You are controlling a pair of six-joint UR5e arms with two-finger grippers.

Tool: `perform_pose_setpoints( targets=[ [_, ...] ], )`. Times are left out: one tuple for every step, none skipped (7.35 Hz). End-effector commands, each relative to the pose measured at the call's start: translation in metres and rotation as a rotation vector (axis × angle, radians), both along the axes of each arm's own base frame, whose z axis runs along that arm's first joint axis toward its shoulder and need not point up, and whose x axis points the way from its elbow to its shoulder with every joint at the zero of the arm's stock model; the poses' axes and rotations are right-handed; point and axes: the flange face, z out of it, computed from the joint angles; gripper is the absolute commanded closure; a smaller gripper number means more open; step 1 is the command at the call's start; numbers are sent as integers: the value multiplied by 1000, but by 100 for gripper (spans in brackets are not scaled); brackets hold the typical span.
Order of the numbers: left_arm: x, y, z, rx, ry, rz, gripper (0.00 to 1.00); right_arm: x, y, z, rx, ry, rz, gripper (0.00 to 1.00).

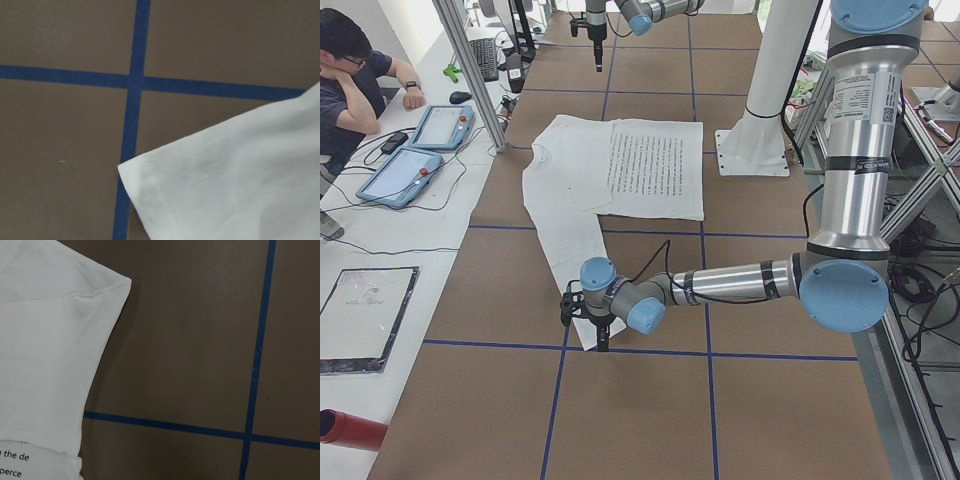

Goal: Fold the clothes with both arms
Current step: 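Move the left gripper to the cuff of the other sleeve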

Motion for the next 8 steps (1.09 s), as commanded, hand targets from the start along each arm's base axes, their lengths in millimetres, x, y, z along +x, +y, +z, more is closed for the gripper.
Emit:
perform_pose_setpoints(
  targets=[
    [3,2,2,-2,-2,10,1,1,1,-1,2,-2,0,0],
    [3,2,5,-6,-4,11,1,1,1,-2,5,-4,0,0],
    [3,2,5,-6,-4,10,4,3,2,-5,9,-7,2,0],
    [3,2,4,-4,-2,7,15,3,3,-7,14,-10,2,0],
    [3,2,3,-2,-1,7,29,13,12,-14,25,-19,6,0],
    [3,3,6,-7,-4,8,35,16,16,-13,26,-20,6,0],
    [3,3,5,-1,-1,11,47,18,15,-12,26,-20,9,0],
    [3,3,3,-2,0,9,59,23,14,-14,29,-21,16,0]
  ],
)
